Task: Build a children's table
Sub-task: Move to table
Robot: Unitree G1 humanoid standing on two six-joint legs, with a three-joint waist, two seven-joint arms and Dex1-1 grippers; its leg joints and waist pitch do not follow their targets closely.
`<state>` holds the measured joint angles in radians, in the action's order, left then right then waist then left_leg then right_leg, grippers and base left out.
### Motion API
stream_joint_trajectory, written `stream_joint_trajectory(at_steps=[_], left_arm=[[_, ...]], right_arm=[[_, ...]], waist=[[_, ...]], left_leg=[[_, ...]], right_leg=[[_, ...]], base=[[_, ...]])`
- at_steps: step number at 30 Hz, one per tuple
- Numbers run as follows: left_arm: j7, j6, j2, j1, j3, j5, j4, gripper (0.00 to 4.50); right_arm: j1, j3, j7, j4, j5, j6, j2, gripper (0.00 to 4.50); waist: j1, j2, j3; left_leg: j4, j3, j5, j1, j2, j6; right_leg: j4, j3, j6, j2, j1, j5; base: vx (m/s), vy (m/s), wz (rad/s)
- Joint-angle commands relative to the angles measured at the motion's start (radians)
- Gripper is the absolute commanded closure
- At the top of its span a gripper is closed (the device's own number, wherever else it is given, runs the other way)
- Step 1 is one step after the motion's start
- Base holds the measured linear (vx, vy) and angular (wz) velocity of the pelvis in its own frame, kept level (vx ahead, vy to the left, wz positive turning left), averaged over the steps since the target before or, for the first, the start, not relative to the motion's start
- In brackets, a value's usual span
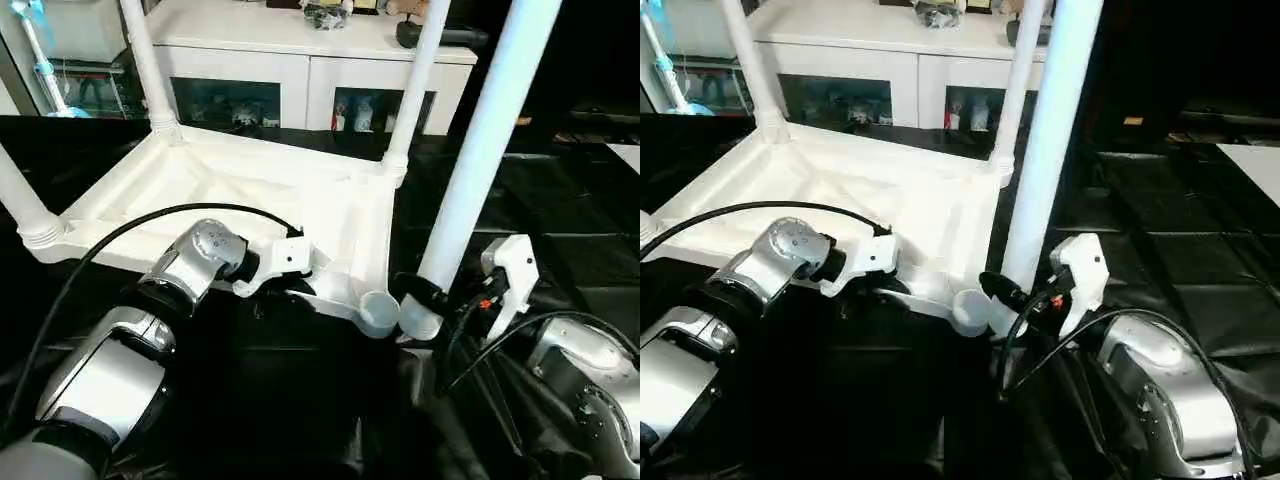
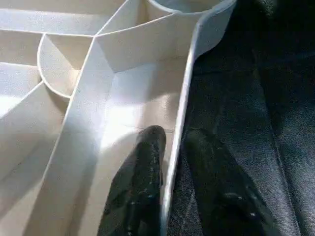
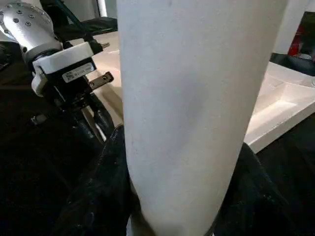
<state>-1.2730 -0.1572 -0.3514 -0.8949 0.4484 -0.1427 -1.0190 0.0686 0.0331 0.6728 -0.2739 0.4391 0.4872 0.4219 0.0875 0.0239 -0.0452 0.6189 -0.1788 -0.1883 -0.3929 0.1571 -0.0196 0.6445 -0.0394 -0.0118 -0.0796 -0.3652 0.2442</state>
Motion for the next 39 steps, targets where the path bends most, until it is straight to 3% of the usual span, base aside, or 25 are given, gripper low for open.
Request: stream_joint_trajectory(at_steps=[1, 3, 4, 6, 8, 10, 11, 13, 14, 16, 17, 18, 20, 21, 23, 24, 25, 31, 33, 35, 39], left_arm=[[-0.012, 0.039, -0.011, 0.012, 0.003, -0.019, 0.023, 3.74], [-0.035, 0.117, -0.03, 0.081, -0.011, 0.012, 0.123, 3.94], [-0.037, 0.125, -0.033, 0.095, -0.011, 0.015, 0.142, 3.94], [-0.023, 0.141, -0.046, 0.117, -0.007, 0.003, 0.168, 4.07], [0.012, 0.193, -0.07, 0.162, -0.01, -0.011, 0.228, 4.18], [0.052, 0.287, -0.088, 0.209, -0.043, 0.001, 0.31, 4.23], [0.052, 0.287, -0.088, 0.209, -0.043, 0.001, 0.31, 4.23], [0.123, 0.458, -0.109, 0.278, -0.088, -0.007, 0.46, 4.33], [0.123, 0.458, -0.109, 0.278, -0.088, -0.007, 0.46, 4.33], [0.134, 0.547, -0.134, 0.344, -0.103, -0.013, 0.594, 4.35], [0.141, 0.599, -0.148, 0.395, -0.113, -0.02, 0.688, 4.37], [0.141, 0.599, -0.148, 0.395, -0.113, -0.02, 0.688, 4.39], [0.187, 0.723, -0.159, 0.507, -0.119, -0.069, 0.911, 4.46], [0.187, 0.723, -0.159, 0.507, -0.119, -0.069, 0.911, 4.46], [0.236, 0.787, -0.136, 0.534, -0.126, -0.09, 0.979, 4.5], [0.251, 0.815, -0.123, 0.547, -0.118, -0.094, 1.022, 4.5], [0.267, 0.849, -0.115, 0.56, -0.107, -0.09, 1.072, 4.5], [0.295, 0.806, -0.052, 0.555, -0.096, -0.039, 1.121, 4.5], [0.272, 0.726, -0.047, 0.54, -0.086, -0.017, 1.099, 4.5], [0.272, 0.726, -0.047, 0.54, -0.086, -0.017, 1.099, 4.5], [0.28, 0.637, -0.001, 0.536, -0.094, 0.036, 1.039, 4.5]], right_arm=[[-0.002, 0.012, -0.006, -0.011, 0.002, -0.017, -0.003, 2.64], [-0.012, 0.004, -0.02, -0.006, -0.004, -0.023, -0.018, 2.64], [-0.014, 0.003, -0.021, -0.007, -0.005, -0.024, -0.019, 2.64], [-0.015, 0.0, -0.025, -0.006, -0.005, -0.024, -0.022, 2.64], [-0.009, -0.002, -0.033, -0.002, -0.005, -0.022, -0.029, 2.64], [0.0, 0.004, -0.046, 0.002, -0.003, -0.02, -0.038, 2.64], [0.0, 0.004, -0.046, 0.002, -0.003, -0.02, -0.038, 2.64], [0.004, 0.015, -0.062, 0.008, -0.002, -0.022, -0.05, 2.64], [0.004, 0.015, -0.062, 0.008, -0.002, -0.022, -0.05, 2.64], [0.004, 0.019, -0.075, 0.013, -0.005, -0.023, -0.059, 2.64], [0.004, 0.019, -0.087, 0.02, -0.012, -0.022, -0.065, 2.64], [0.004, 0.019, -0.087, 0.02, -0.012, -0.022, -0.065, 2.64], [0.022, 0.031, -0.158, 0.058, -0.038, -0.011, -0.092, 2.64], [0.022, 0.031, -0.158, 0.058, -0.038, -0.011, -0.092, 2.64], [0.044, 0.064, -0.207, 0.072, -0.014, 0.019, -0.123, 2.64], [0.06, 0.087, -0.222, 0.073, 0.028, 0.056, -0.142, 2.64], [0.073, 0.101, -0.225, 0.071, 0.061, 0.076, -0.154, 2.64], [0.107, 0.081, -0.204, 0.079, 0.05, 0.053, -0.14, 2.64], [0.126, 0.077, -0.186, 0.087, 0.057, 0.057, -0.14, 2.64], [0.126, 0.077, -0.186, 0.087, 0.057, 0.057, -0.14, 2.64], [0.198, 0.05, -0.138, 0.161, 0.072, 0.062, -0.158, 2.64]], waist=[[-0.001, -0.005, 0.053], [-0.005, -0.003, 0.051], [-0.006, 0.003, 0.052], [-0.005, -0.004, 0.053], [-0.009, 0.003, 0.053], [-0.014, -0.002, 0.053], [-0.019, -0.002, 0.052], [-0.027, 0.002, 0.048], [-0.03, 0.0, 0.047], [-0.034, 0.002, 0.047], [-0.046, 0.006, 0.044], [-0.049, 0.002, 0.044], [-0.055, 0.003, 0.045], [-0.054, 0.002, 0.045], [-0.052, -0.002, 0.045], [-0.049, -0.007, 0.046], [-0.05, -0.006, 0.046], [-0.041, -0.004, 0.047], [-0.039, 0.005, 0.051], [-0.037, 0.001, 0.053], [-0.036, 0.005, 0.054]], left_leg=[[-0.098, 0.034, -0.226, 0.038, 0.087, -0.005], [-0.101, 0.036, -0.228, 0.032, 0.088, -0.008], [-0.101, 0.034, -0.227, 0.033, 0.087, -0.006], [-0.099, 0.032, -0.223, 0.038, 0.087, -0.004], [-0.103, 0.032, -0.21, 0.034, 0.087, -0.001], [-0.102, 0.032, -0.202, 0.032, 0.086, 0.001], [-0.103, 0.031, -0.203, 0.034, 0.085, 0.003], [-0.105, 0.032, -0.216, 0.031, 0.085, 0.004], [-0.106, 0.032, -0.219, 0.029, 0.084, 0.002], [-0.107, 0.031, -0.228, 0.031, 0.085, -0.004], [-0.109, 0.033, -0.22, 0.021, 0.081, 0.001], [-0.108, 0.032, -0.217, 0.024, 0.082, 0.001], [-0.108, 0.031, -0.199, 0.025, 0.084, 0.005], [-0.105, 0.027, -0.198, 0.031, 0.081, 0.01], [-0.105, 0.024, -0.179, 0.033, 0.08, 0.013], [-0.105, 0.024, -0.177, 0.035, 0.079, 0.01], [-0.106, 0.025, -0.175, 0.035, 0.08, 0.009], [-0.104, 0.021, -0.175, 0.035, 0.077, -0.002], [-0.1, 0.019, -0.149, 0.034, 0.076, 0.007], [-0.098, 0.019, -0.117, 0.034, 0.076, 0.016], [-0.092, 0.015, -0.087, 0.033, 0.074, 0.045]], right_leg=[[-0.076, 0.043, 0.276, -0.093, 0.024, -0.026], [-0.075, 0.044, 0.274, -0.096, 0.026, -0.015], [-0.077, 0.044, 0.272, -0.094, 0.026, -0.009], [-0.078, 0.045, 0.272, -0.093, 0.023, -0.008], [-0.075, 0.044, 0.265, -0.091, 0.027, -0.019], [-0.075, 0.044, 0.263, -0.092, 0.027, -0.02], [-0.078, 0.044, 0.265, -0.089, 0.024, -0.011], [-0.08, 0.044, 0.269, -0.09, 0.024, 0.016], [-0.083, 0.044, 0.264, -0.09, 0.026, 0.045], [-0.085, 0.045, 0.26, -0.089, 0.026, 0.066], [-0.087, 0.044, 0.249, -0.087, 0.029, 0.084], [-0.088, 0.044, 0.248, -0.085, 0.025, 0.084], [-0.087, 0.045, 0.251, -0.085, 0.026, 0.061], [-0.092, 0.045, 0.254, -0.083, 0.023, 0.072], [-0.092, 0.046, 0.259, -0.077, 0.021, 0.055], [-0.091, 0.045, 0.26, -0.075, 0.021, 0.047], [-0.089, 0.045, 0.261, -0.074, 0.022, 0.036], [-0.091, 0.045, 0.242, -0.071, 0.021, 0.02], [-0.09, 0.045, 0.233, -0.07, 0.022, -0.002], [-0.082, 0.044, 0.235, -0.069, 0.022, -0.045], [-0.08, 0.043, 0.253, -0.07, 0.022, -0.078]], base=[[0.0, 0.0, 0.0], [0.0, 0.0, 0.0], [0.0, 0.0, 0.0], [0.0, 0.0, 0.0], [0.0, 0.0, 0.0], [0.0, 0.0, 0.0], [0.0, 0.0, 0.0], [0.0, 0.0, 0.0], [0.0, 0.0, 0.0], [0.0, 0.0, 0.0], [0.0, 0.0, 0.0], [0.0, 0.0, 0.0], [0.0, 0.0, 0.0], [0.0, 0.0, 0.0], [0.0, 0.0, 0.0], [0.0, 0.0, 0.0], [0.0, 0.0, 0.0], [0.0, 0.0, 0.0], [0.0, 0.0, 0.0], [0.0, 0.0, 0.0], [0.0, 0.0, 0.0]])
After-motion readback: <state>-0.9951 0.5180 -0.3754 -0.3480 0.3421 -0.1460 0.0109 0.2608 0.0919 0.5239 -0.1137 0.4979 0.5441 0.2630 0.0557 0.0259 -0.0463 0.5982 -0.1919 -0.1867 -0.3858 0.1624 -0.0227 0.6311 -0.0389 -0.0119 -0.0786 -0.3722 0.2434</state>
